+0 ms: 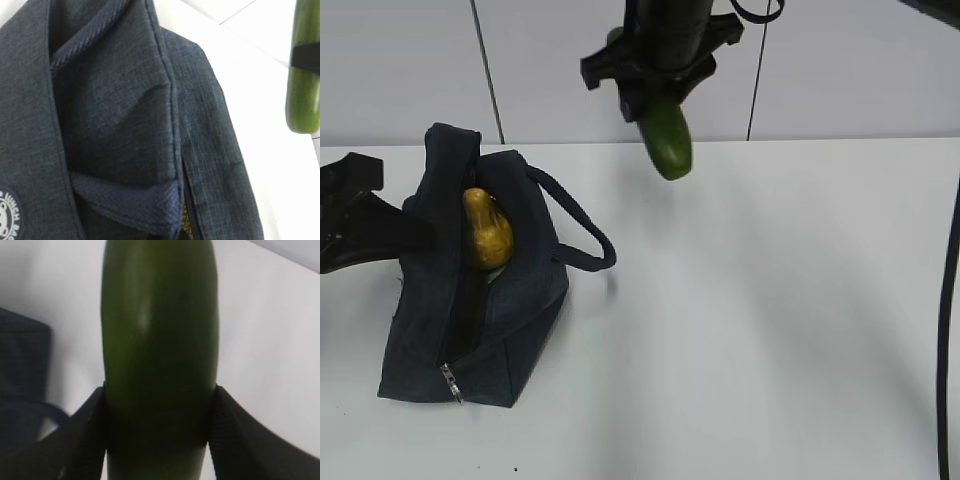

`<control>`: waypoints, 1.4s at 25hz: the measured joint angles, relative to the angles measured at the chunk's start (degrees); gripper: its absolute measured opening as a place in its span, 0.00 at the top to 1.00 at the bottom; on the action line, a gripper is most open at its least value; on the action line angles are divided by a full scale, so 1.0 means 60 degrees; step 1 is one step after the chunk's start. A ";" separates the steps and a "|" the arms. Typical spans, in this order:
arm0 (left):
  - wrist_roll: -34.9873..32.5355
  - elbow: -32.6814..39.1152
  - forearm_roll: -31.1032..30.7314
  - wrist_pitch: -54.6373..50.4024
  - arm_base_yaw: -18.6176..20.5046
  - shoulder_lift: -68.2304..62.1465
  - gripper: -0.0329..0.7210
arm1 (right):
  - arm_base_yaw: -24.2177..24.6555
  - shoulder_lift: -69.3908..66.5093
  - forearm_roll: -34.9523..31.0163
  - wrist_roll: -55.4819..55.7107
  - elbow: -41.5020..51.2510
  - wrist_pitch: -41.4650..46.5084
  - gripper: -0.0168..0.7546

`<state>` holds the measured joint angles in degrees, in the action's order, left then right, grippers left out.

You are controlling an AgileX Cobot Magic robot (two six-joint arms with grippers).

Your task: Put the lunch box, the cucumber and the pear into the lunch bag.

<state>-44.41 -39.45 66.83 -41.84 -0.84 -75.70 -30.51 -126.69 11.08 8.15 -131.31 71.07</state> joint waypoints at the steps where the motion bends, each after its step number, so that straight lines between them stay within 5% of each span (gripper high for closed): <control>1: 0.0000 0.0000 0.0000 0.0008 0.0000 0.0000 0.98 | 0.0000 0.0020 -0.0682 -0.0139 -0.0194 0.0023 0.45; 8: 0.0000 0.0000 0.0000 0.0046 0.0000 0.0000 0.98 | -0.0077 -0.0159 -0.5805 -0.1093 -0.0385 0.0099 0.45; 12: 0.0000 0.0000 0.0000 0.0046 0.0000 0.0000 0.98 | -0.0391 -0.0712 -0.7308 -0.1463 -0.0385 0.0099 0.45; 19: 0.0000 0.0000 -0.0010 0.0072 0.0000 0.0000 0.98 | -0.0885 -0.1485 -0.7121 -0.1567 -0.0385 0.0062 0.44; 26: 0.0000 0.0000 -0.0001 -0.0035 0.0000 0.0000 0.98 | -0.0885 -0.1593 -0.6668 -0.1585 -0.0578 0.0043 0.25; 35: 0.0000 0.0000 -0.0001 -0.0117 0.0000 0.0000 0.98 | -0.0885 -0.1127 -0.5361 -0.1568 -0.1618 0.0061 0.26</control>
<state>-44.41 -39.45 66.82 -42.54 -0.84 -75.70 -35.82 -133.45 -21.08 -1.26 -141.02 71.43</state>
